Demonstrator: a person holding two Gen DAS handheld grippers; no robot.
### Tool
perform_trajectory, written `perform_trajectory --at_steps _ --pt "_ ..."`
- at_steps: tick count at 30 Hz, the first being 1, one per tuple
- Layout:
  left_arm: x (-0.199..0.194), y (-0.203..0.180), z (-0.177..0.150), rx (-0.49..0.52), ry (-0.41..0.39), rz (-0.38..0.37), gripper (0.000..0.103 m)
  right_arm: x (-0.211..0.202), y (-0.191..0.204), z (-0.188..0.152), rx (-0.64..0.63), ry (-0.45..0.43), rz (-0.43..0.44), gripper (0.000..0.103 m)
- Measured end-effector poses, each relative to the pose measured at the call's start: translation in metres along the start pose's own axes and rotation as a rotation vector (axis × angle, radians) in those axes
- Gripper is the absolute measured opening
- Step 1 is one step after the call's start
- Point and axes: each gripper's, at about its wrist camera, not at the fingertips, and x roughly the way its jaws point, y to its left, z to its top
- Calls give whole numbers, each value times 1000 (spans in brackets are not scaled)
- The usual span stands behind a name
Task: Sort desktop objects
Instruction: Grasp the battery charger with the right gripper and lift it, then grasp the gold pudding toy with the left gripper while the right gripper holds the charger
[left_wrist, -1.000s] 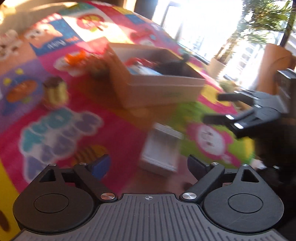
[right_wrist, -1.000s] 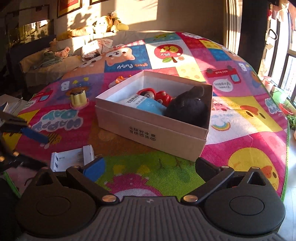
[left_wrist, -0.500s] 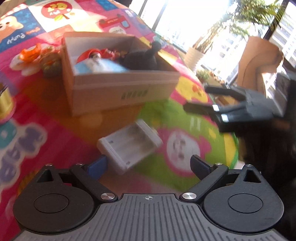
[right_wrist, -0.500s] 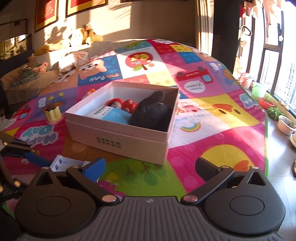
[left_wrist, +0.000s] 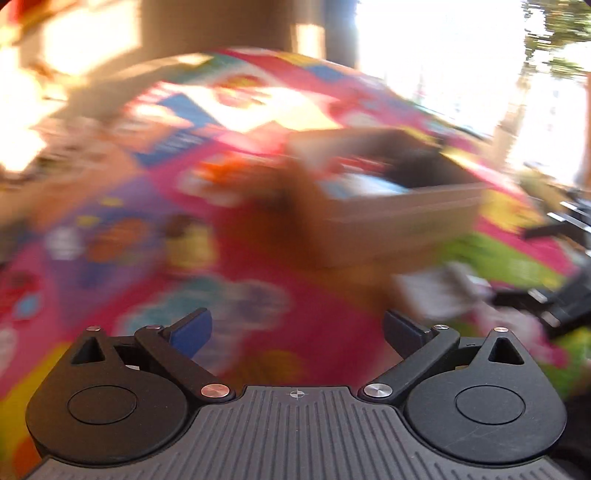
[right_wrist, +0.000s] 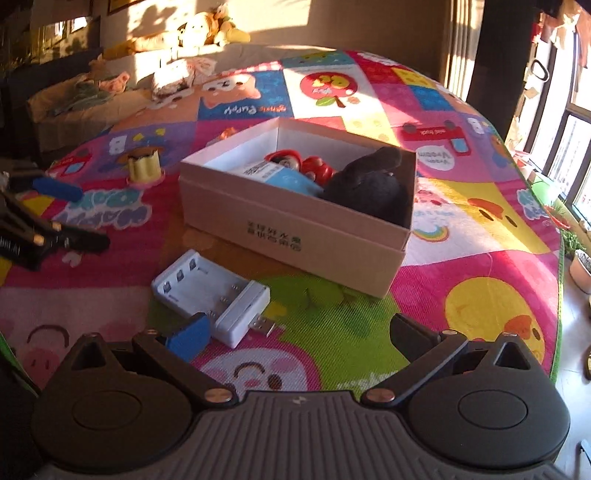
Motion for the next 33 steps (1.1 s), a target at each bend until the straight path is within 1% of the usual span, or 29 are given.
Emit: perform_trajectory --at_steps 2,3,5,6,7,9,11,12,14,16,17,20,21,22,23,25,30,32,33 --pt "5 12 0 -50 -23 88 102 7 1 1 -2 13 -41 103" --pt "7 17 0 -79 -24 109 102 9 0 2 4 15 -71 103" --pt "13 23 -2 -125 -11 109 102 12 -5 3 13 14 -169 103" --pt "16 25 -2 -140 -3 105 102 12 -7 3 21 14 -194 103" --pt "19 25 -3 -150 4 104 102 10 -11 4 41 12 -187 103" --pt "23 25 -7 -155 17 101 103 6 -16 5 94 13 -105 103" --pt "28 23 -12 -156 35 100 103 5 -12 8 117 23 -24 103" --pt "31 22 -13 -156 45 101 103 7 -7 12 124 36 23 103" --pt "31 22 -13 -161 37 100 103 13 3 18 122 63 93 103" --pt "33 22 -15 -162 43 100 103 20 15 25 105 82 131 103" --pt "33 22 -15 -163 42 100 103 25 22 28 90 98 135 103" --pt "33 22 -15 -163 42 100 103 41 38 34 48 142 74 103" --pt "33 22 -15 -163 43 100 103 46 40 35 47 153 69 103" --pt "33 22 -14 -164 43 99 103 48 40 36 63 146 79 103" --pt "32 22 -14 -166 42 97 103 48 41 36 67 149 91 100" --pt "32 22 -14 -167 42 96 103 44 41 36 55 135 101 92" --pt "31 24 -14 -179 32 84 103 27 29 28 37 97 92 91" --pt "27 29 -13 -204 -9 59 103 18 21 24 46 84 70 91" --pt "25 32 -12 -211 -42 53 103 15 14 23 59 80 59 91"
